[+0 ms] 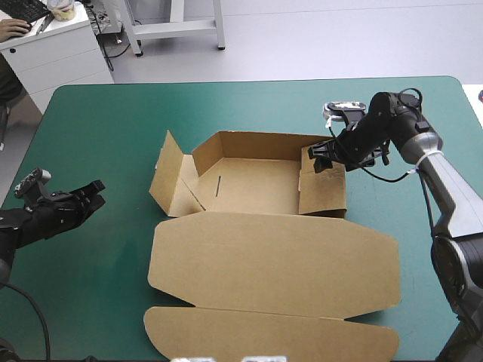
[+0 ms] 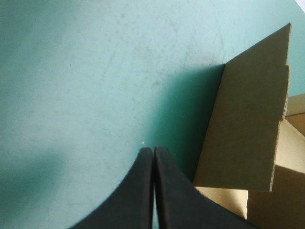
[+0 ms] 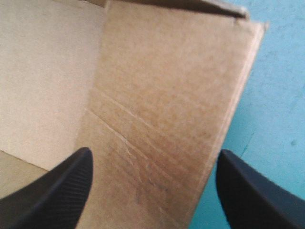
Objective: Fold the box
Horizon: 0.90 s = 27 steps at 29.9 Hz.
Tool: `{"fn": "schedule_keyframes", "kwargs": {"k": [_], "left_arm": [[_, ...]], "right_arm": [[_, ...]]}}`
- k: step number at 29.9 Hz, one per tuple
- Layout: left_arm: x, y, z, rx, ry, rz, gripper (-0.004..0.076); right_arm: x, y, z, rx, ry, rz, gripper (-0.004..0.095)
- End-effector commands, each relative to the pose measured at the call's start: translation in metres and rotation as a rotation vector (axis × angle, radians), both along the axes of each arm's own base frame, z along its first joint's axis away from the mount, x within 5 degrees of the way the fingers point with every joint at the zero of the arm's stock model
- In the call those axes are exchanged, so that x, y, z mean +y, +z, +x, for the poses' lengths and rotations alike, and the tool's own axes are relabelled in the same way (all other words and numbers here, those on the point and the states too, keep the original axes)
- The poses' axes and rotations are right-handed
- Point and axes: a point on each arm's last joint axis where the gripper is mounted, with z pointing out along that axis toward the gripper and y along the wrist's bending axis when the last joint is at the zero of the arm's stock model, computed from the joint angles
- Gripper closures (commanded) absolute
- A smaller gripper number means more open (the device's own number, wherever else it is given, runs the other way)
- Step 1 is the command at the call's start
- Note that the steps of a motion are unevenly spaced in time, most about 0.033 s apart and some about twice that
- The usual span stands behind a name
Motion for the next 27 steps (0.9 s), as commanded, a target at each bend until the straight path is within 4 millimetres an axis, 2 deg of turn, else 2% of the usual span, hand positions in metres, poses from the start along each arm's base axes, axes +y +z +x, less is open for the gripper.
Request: {"fn": "schedule_keyframes", "kwargs": {"k": [1,6,9,20,27], "left_arm": [[0.000,0.015,0.001,-0.063,0.022,-0.013,0.0734],[-0.001,0.015,0.000,-0.058,0.015,-0.018,0.0734],[-0.001,0.015,0.000,-0.057,0.014,-0.016,0.0734],[-0.001,0.015,0.000,-0.058,0.016,-0.015,0.0734],[-0.001,0.015,0.000,-0.051,0.026,-0.028,0.0734]], "right_arm": [[-0.004,0.051,-0.009,-0.104,-0.005,0.002,0.0068],[-0.006,0.088,-0.015,-0.178,-0.070,0.040,0.0072],[-0.010,0.098,-0.025,-0.194,-0.111,0.043,0.0072],[-0.023,0.106,-0.074,-0.180,-0.191,0.033,0.0072],[-0.016,0.106,-0.080,-0.156,-0.226,0.075,0.0072]]}}
